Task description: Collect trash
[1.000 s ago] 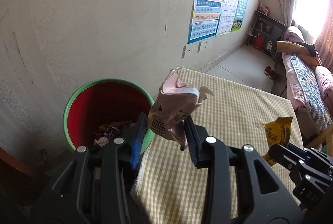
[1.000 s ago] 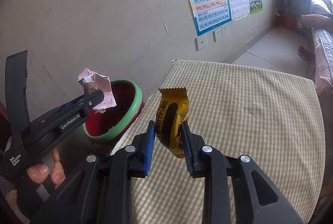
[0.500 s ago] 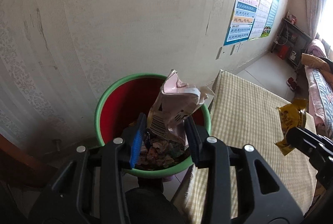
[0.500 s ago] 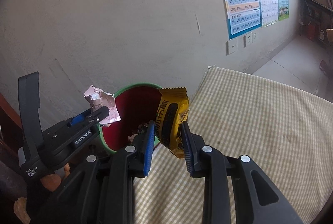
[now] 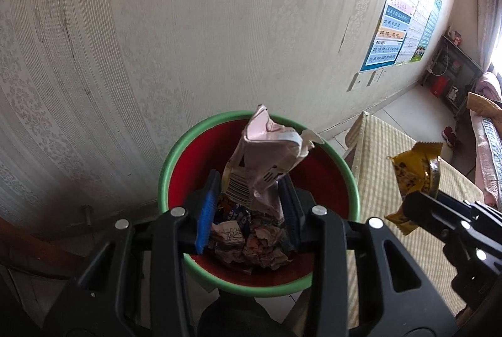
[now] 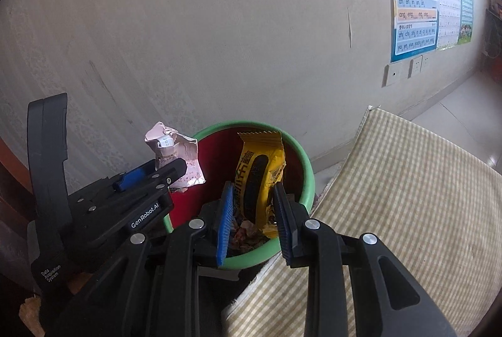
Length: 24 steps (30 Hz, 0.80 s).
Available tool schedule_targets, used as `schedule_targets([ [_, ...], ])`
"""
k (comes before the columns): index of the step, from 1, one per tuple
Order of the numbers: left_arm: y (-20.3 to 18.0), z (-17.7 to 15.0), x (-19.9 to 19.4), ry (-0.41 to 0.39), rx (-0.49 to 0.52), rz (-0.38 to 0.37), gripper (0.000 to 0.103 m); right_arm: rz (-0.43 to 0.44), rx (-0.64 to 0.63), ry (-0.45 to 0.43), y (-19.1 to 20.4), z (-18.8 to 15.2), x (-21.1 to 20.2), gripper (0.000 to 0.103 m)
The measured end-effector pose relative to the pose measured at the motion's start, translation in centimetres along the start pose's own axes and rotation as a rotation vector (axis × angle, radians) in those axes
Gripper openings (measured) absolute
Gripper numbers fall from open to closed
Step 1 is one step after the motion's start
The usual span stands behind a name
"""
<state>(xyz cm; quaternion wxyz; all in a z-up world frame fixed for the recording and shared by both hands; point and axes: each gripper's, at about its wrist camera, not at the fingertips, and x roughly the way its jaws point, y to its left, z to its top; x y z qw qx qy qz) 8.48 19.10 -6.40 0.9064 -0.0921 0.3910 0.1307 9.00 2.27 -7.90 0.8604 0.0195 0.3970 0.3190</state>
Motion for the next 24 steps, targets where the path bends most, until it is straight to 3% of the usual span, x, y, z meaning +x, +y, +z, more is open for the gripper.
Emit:
schedule_targets([
  [5,0.8,0.4,1.1,0.012,-0.018,0.001,0.036,-0.001,0.0,0.024,0.2,0.3,2.1,0.027],
  [7,1.2,0.5,1.4,0.015,-0.033,-0.004,0.041,0.001,0.006,0.027,0.2,0.4,2.7,0.037],
  [9,1.4,0.6,1.7,0.016,-0.046,-0.004,0.055,-0.002,0.003,0.023,0.3,0.4,2.9,0.045],
  [13,1.7,0.4,1.2,0.005,-0.055,0.004,0.063,-0.014,-0.007,-0.001,0.1,0.5,2.4,0.05],
  [17,0.3,0.4,-1.4,-0.034,-0.027,-0.024,0.069,-0.027,0.014,-0.077,-1.0,-0.2,-1.2,0.053],
  [21,-3.9,0.0,-6.6,-0.142,0.029,-0.111,0.09,-0.071,0.03,-0.172,-2.8,-2.0,-7.0,0.056],
  [24,-7.5,-0.5,-10.3,-0.189,0.077,-0.178,0.097,-0.119,0.044,-0.245,-4.4,-3.5,-11.7,0.062],
])
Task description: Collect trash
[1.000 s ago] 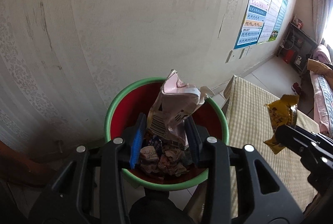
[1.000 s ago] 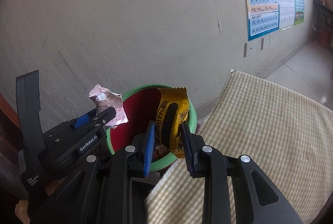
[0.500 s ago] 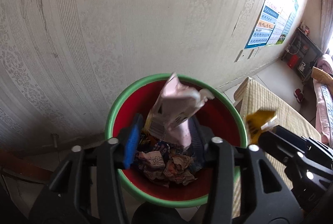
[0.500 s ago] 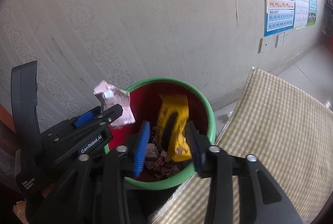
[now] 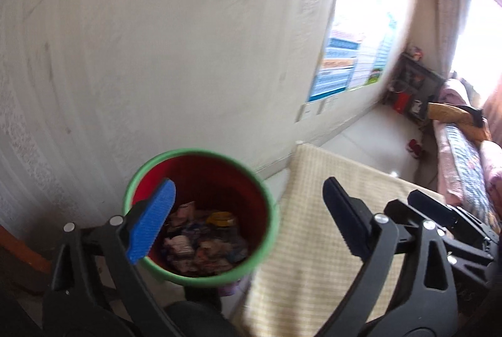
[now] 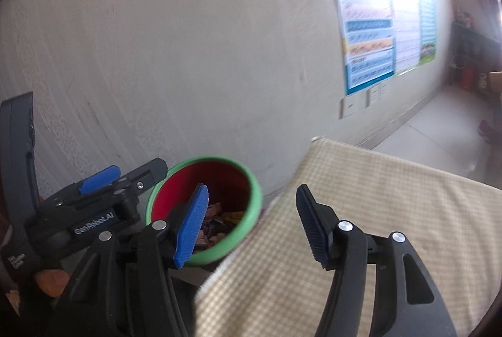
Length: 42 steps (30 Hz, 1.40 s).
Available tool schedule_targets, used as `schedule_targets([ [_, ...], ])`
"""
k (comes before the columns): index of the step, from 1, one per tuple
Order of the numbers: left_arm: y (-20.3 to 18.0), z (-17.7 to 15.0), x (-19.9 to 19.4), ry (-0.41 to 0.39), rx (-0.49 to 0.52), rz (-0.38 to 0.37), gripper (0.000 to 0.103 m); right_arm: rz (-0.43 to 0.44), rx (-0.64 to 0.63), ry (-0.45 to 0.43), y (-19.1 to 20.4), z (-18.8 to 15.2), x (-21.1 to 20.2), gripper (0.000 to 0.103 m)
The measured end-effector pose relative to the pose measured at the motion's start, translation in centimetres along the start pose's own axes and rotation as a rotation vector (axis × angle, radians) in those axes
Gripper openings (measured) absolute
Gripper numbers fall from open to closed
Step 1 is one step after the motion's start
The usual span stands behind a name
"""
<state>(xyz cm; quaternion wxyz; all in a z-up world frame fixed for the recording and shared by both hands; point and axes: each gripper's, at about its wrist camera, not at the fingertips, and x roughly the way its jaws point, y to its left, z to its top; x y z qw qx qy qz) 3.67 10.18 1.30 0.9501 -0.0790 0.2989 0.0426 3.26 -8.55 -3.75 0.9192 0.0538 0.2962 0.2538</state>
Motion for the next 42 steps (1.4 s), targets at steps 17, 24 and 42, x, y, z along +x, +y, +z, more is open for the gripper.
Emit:
schedule_targets([
  [17,-13.2,-0.5,-9.3,-0.201,0.131,-0.039,0.098,-0.304,0.109,-0.315,-9.3,-3.7,-17.0,0.096],
  [24,-14.7,-1.6,-9.0,-0.184,0.168,-0.016,0.098,-0.358,0.104,-0.317,-10.2,-4.3,-18.1,0.096],
  [42,-13.6,-1.6,-8.2,-0.155,0.153,0.008,0.098,-0.311,0.085,-0.263,-8.9,-4.8,-16.2,0.096],
])
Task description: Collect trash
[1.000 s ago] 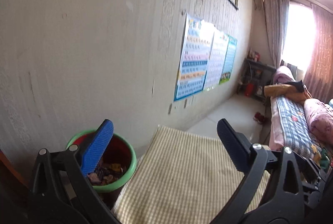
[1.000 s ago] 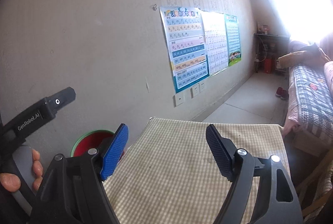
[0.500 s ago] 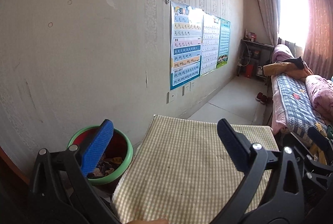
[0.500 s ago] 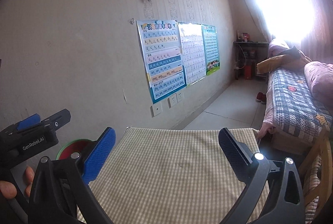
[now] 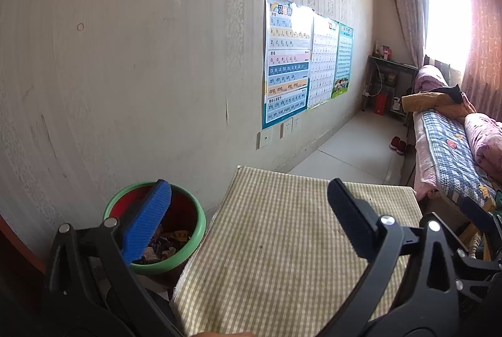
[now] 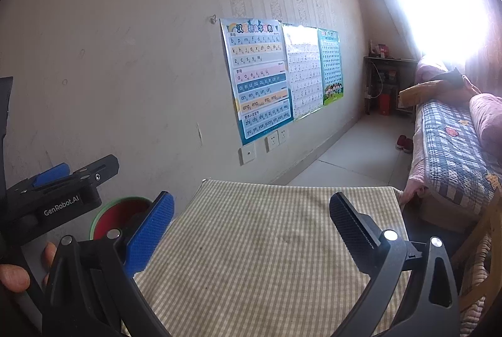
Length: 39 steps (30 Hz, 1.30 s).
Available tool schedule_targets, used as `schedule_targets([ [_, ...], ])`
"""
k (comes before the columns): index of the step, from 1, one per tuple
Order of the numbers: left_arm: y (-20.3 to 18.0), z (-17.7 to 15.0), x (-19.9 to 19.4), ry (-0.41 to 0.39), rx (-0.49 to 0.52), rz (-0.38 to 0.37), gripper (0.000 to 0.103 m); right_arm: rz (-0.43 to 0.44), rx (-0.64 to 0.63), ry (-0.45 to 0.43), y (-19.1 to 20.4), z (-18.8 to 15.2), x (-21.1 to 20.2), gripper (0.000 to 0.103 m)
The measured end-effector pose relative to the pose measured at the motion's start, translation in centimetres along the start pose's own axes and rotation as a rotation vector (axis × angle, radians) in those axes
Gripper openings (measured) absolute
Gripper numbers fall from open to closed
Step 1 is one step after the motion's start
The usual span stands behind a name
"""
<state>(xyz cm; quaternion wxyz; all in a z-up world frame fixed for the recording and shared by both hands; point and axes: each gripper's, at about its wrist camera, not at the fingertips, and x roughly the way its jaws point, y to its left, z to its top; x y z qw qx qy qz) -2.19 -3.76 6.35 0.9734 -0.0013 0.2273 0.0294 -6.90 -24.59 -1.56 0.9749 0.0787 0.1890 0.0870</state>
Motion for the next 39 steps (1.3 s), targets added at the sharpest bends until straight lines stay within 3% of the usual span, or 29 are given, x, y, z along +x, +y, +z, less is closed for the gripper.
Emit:
schedule_targets([
  [22,0.4,-0.5,1.4,0.037,-0.009,-0.007,0.098,0.008,0.001,0.054,0.3,-1.0,1.4,0.096],
  [28,1.4,-1.7,3.0,0.103,-0.036,0.006,0.098,0.006,0.035,0.134,-0.9,-3.0,2.9,0.096],
  [31,2.2,-2.9,4.1,0.141,-0.012,0.018,0.098,-0.058,0.075,0.226,-3.4,-5.7,4.8,0.096],
  [34,3.6,-4.3,5.6,0.196,0.003,0.03,0.098,-0.178,0.12,0.33,-7.5,-8.9,7.3,0.096],
  [39,7.2,-6.1,7.1,0.257,-0.06,0.045,0.098,-0.334,0.146,0.463,-14.0,-14.2,10.8,0.096],
])
